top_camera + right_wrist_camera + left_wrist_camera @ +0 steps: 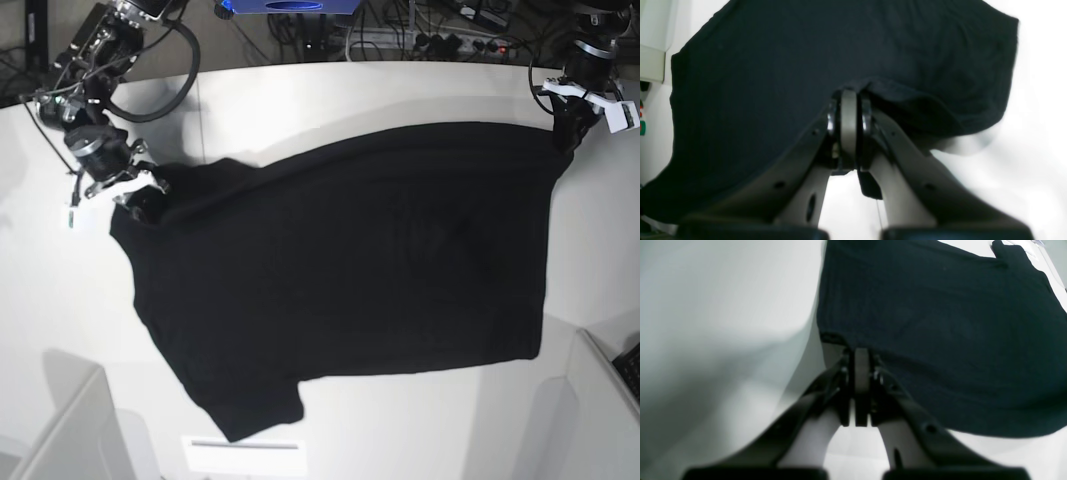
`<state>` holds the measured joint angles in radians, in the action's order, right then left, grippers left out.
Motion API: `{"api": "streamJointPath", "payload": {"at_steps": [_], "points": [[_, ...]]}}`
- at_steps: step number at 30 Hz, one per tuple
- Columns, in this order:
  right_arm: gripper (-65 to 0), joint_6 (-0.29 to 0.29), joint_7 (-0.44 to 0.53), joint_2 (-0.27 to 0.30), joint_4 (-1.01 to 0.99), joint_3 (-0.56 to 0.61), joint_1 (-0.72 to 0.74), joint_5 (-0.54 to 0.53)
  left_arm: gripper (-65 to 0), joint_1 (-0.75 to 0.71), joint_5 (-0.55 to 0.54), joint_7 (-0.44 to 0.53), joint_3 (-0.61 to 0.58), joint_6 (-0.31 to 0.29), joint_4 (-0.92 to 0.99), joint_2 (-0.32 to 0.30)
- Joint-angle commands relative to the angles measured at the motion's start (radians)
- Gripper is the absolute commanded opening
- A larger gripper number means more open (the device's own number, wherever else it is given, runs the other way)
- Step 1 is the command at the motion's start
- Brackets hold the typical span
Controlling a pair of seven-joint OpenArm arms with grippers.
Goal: Fold the T-shirt properly
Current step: 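Lift the shoulder edge and drag it toward the hem with both grippers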
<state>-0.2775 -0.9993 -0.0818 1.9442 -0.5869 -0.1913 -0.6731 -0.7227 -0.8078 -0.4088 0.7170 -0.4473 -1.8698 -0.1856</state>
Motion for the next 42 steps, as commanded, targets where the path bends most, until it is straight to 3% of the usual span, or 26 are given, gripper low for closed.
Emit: {"api": "streamJointPath", "payload": {"at_steps": [1, 4, 8, 10, 16, 23, 31, 35, 39, 42], "points": [[-65.0, -0.002, 0.012, 0.007, -0.001, -0.003, 0.025, -0.015, -65.0, 0.005, -0.009, 0.021, 0.010, 0.015, -0.015, -0.009], [-65.0, -0.001, 0.004, 0.007, -0.047, -0.003, 0.059, -0.015, -65.0, 0.039, -0.008, 0.021, 0.008, 0.097, 0.002, -0.009], [-65.0, -0.001, 0.004, 0.009, -0.113, -0.003, 0.098, -0.015, -65.0, 0.087, -0.008, 0.020, 0.008, 0.134, 0.009, -0.009], [-65.0, -0.001, 0.004, 0.009, -0.147, -0.002, 0.115, -0.015, -65.0, 0.104, -0.008, 0.009, 0.006, 0.135, 0.012, -0.009], [-65.0, -0.001, 0.004, 0.007, -0.191, -0.002, 0.145, -0.015, -65.0, 0.186, -0.008, -0.161, 0.016, 0.137, 0.014, -0.009], [-65.0, 0.001, 0.003, 0.007, -0.193, -0.002, 0.192, -0.015, -65.0, 0.234, 0.003, -0.164, 0.008, 0.183, 0.014, -0.009], [-65.0, 0.001, 0.001, 0.020, -0.283, 0.002, 0.240, -0.014, -65.0, 0.291, 0.161, -0.164, 0.008, 0.183, 0.012, 0.013], [-65.0, 0.004, 0.012, 0.044, -0.312, 0.091, 0.252, -0.014, -65.0, 0.318, 0.178, -0.206, 0.008, 0.183, 0.012, 0.013], [-65.0, 0.106, 0.043, 0.047, -0.312, 0.124, 0.263, -0.015, -65.0, 0.377, 0.213, -0.275, 0.013, 0.183, 0.014, 0.015], [-65.0, 0.125, 0.053, 0.049, -0.312, 0.124, 0.269, -0.017, -65.0, 0.406, 0.247, -0.282, 0.008, 0.183, 0.014, 0.016]]}}
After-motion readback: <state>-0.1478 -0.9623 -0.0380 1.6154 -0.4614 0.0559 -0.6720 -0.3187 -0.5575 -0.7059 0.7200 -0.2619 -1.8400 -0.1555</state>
